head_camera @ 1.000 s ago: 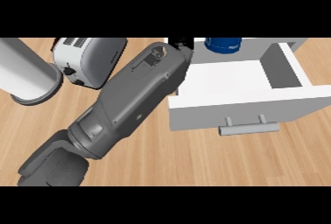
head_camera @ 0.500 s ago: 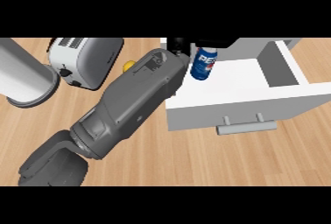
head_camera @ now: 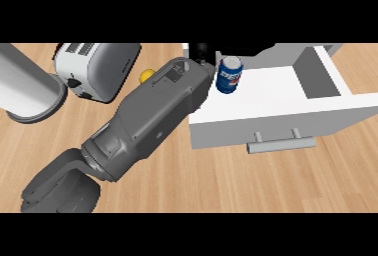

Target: Pick up the can, place it into the drawer and close the drawer

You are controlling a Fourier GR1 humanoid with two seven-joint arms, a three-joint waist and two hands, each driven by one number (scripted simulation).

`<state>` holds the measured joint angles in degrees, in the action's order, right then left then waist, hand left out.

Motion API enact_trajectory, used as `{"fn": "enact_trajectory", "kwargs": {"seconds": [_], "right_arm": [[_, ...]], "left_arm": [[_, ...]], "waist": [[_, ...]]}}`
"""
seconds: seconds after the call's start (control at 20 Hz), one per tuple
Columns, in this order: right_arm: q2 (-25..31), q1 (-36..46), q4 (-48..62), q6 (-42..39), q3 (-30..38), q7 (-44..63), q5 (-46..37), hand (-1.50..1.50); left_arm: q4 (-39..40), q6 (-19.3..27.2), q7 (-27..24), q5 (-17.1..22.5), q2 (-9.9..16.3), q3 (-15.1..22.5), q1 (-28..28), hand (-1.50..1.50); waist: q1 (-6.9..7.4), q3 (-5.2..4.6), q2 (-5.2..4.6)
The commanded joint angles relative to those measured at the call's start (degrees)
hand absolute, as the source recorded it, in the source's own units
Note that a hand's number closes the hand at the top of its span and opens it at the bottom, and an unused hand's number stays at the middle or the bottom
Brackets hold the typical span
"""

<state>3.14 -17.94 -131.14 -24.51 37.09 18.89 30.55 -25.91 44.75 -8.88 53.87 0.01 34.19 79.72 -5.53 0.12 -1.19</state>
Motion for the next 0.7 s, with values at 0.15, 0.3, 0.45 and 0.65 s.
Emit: {"fn": "enact_trajectory", "kwargs": {"seconds": [0.15,0.3,0.45,0.65], "right_arm": [[2.40,1.40,-4.11,-2.34,2.01,-4.71,-6.55,-1.50],[3.60,1.76,-7.73,-4.12,1.71,-7.35,-11.77,-1.50],[5.35,6.32,-6.19,-4.35,-0.57,-8.97,-13.78,-1.50],[3.03,8.34,-7.85,-4.93,-5.18,-13.18,-23.84,-1.50]], "left_arm": [[-0.43,1.07,-1.65,3.18,-0.01,-0.33,1.92,-1.50],[-1.67,1.13,-3.89,4.07,-0.01,0.07,0.64,-1.50],[-2.45,0.30,-6.22,5.28,-0.01,0.87,-0.54,-1.50],[-0.86,0.81,-8.40,4.61,-0.01,0.69,1.71,-1.50]], "waist": [[0.19,-0.02,0.13],[-0.08,-0.04,0.14],[0.61,-0.03,-0.11],[2.01,-0.03,-0.14]]}}
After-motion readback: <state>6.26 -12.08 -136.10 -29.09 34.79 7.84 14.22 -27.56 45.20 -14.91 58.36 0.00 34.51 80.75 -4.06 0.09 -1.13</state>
